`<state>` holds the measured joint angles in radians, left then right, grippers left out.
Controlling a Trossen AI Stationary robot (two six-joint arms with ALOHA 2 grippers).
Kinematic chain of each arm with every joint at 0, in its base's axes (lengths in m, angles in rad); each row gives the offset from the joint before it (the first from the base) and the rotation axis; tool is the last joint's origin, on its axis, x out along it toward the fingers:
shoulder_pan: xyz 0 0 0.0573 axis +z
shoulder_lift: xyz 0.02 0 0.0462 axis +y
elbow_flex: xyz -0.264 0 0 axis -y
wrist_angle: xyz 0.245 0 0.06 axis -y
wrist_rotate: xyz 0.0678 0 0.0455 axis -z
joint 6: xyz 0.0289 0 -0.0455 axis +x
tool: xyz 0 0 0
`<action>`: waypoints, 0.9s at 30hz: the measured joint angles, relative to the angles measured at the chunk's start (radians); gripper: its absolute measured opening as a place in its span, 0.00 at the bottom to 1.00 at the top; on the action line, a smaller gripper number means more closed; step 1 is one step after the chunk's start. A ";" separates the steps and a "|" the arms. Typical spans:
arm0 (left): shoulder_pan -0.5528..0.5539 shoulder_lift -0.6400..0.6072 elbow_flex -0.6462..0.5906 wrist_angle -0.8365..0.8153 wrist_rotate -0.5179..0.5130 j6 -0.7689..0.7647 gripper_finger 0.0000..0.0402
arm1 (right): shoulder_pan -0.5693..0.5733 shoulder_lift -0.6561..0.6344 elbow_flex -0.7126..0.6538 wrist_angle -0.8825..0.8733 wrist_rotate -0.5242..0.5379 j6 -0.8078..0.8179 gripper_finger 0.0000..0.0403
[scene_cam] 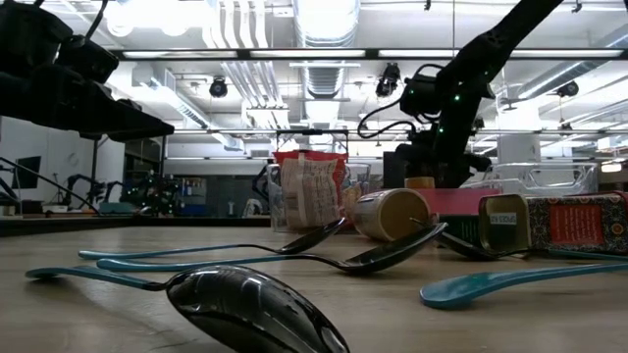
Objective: Pick & Place Food Item
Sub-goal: Put the green spice bottle into the pink bin, then put the gold spice bottle into the pink bin
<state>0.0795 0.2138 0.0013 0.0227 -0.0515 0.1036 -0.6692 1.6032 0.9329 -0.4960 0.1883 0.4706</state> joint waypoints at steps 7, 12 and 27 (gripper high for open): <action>0.000 0.000 0.000 0.000 0.000 -0.002 0.61 | 0.001 -0.020 -0.004 0.003 0.016 -0.005 0.56; 0.000 0.000 0.000 0.000 0.000 -0.002 0.61 | 0.000 -0.019 -0.004 0.008 0.024 0.005 0.64; 0.000 0.000 0.000 0.000 0.000 -0.001 0.61 | 0.001 -0.041 -0.008 0.002 0.026 0.004 0.65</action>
<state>0.0798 0.2138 0.0013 0.0227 -0.0517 0.1024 -0.6678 1.5626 0.9246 -0.4940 0.2139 0.4742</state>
